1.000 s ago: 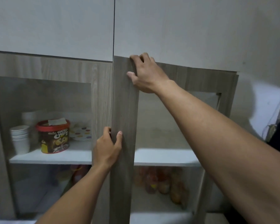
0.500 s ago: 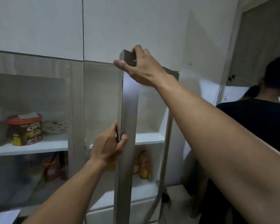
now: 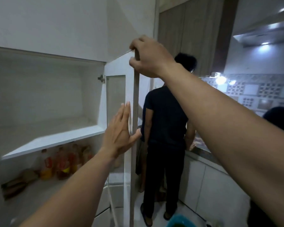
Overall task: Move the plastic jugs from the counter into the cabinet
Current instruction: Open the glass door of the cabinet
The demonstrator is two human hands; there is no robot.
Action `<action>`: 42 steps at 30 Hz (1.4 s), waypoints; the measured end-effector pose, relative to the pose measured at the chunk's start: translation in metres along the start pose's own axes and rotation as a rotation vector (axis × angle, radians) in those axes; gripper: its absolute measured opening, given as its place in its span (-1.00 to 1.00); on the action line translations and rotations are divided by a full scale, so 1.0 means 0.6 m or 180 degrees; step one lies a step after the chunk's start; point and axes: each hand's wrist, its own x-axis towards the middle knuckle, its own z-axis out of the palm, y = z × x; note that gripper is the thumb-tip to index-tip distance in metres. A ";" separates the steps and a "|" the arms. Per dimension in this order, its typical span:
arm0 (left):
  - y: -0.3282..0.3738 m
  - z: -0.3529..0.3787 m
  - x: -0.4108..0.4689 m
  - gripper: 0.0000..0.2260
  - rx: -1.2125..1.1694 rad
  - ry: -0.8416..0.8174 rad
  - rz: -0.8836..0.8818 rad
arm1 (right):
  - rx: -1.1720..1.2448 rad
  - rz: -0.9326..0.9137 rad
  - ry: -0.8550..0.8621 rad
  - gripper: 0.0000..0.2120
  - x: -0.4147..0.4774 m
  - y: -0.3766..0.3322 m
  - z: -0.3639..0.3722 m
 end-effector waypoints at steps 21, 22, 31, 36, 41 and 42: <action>0.183 0.330 0.189 -0.09 -0.0018 -0.0513 -0.0060 | -0.0864 0.0804 -0.0623 -0.40 -0.061 0.368 0.038; 0.187 0.341 0.195 -0.08 -0.0017 -0.0514 -0.0075 | -0.0817 0.0834 -0.0654 -0.39 -0.062 0.377 0.040; 0.207 0.406 0.234 -0.08 0.0124 -0.0476 -0.0200 | -0.0736 0.0991 -0.0704 -0.35 -0.057 0.446 0.068; 0.202 0.429 0.249 -0.07 0.0203 -0.0435 -0.0169 | -0.0851 0.1034 -0.0631 -0.34 -0.051 0.463 0.085; 0.195 0.439 0.255 -0.16 0.0231 -0.0362 -0.0089 | -0.0897 0.1025 -0.0624 -0.33 -0.046 0.473 0.093; 0.194 0.440 0.257 -0.19 0.0218 -0.0343 -0.0061 | -0.0890 0.1033 -0.0632 -0.32 -0.045 0.474 0.093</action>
